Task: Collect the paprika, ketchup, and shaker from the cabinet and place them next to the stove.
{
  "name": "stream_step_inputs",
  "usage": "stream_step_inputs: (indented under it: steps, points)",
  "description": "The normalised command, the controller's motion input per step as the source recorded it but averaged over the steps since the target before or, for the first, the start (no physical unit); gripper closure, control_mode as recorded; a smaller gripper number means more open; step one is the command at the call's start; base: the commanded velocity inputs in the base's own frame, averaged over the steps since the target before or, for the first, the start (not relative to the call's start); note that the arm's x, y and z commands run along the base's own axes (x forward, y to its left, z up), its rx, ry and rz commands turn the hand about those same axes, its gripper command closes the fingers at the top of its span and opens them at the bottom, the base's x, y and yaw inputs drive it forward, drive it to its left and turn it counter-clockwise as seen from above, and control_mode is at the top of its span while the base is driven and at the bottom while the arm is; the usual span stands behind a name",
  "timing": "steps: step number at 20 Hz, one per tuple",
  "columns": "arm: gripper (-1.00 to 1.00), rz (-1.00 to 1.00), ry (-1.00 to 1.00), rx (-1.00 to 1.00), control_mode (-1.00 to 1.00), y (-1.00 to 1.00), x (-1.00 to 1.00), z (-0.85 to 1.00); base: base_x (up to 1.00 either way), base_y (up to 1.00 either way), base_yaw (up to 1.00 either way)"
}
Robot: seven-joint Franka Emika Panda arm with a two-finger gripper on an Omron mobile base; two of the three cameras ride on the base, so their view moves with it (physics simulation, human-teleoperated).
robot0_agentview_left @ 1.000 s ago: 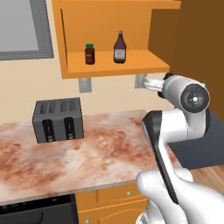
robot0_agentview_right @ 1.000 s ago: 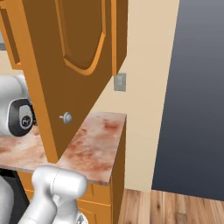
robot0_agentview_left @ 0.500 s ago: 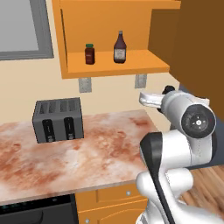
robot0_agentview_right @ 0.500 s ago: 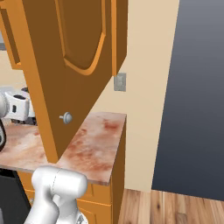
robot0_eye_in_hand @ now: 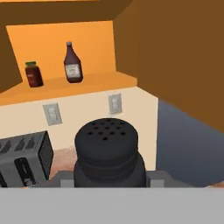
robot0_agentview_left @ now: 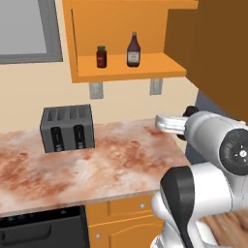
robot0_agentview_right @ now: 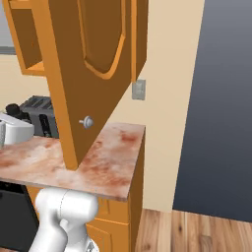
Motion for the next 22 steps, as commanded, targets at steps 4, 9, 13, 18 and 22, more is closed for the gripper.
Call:
stream_step_inputs:
  steps: [4, 9, 13, 18, 22]
  points:
    - [1.00, 0.00, 0.00, 0.00, 1.00, 0.00, 0.00, 0.00, -0.57, 0.76, 0.16]
    - [1.00, 0.00, 0.00, 0.00, 1.00, 0.00, 0.00, 0.00, -0.41, 0.93, 0.30]
    - [1.00, 0.00, 0.00, 0.00, 1.00, 0.00, 0.00, 0.00, -0.29, 0.91, 0.41]
    - [1.00, 0.00, 0.00, 0.00, 1.00, 0.00, 0.00, 0.00, -0.21, 0.84, 0.47]
    - [1.00, 0.00, 0.00, 0.00, 1.00, 0.00, 0.00, 0.00, -0.09, 0.83, 0.48]
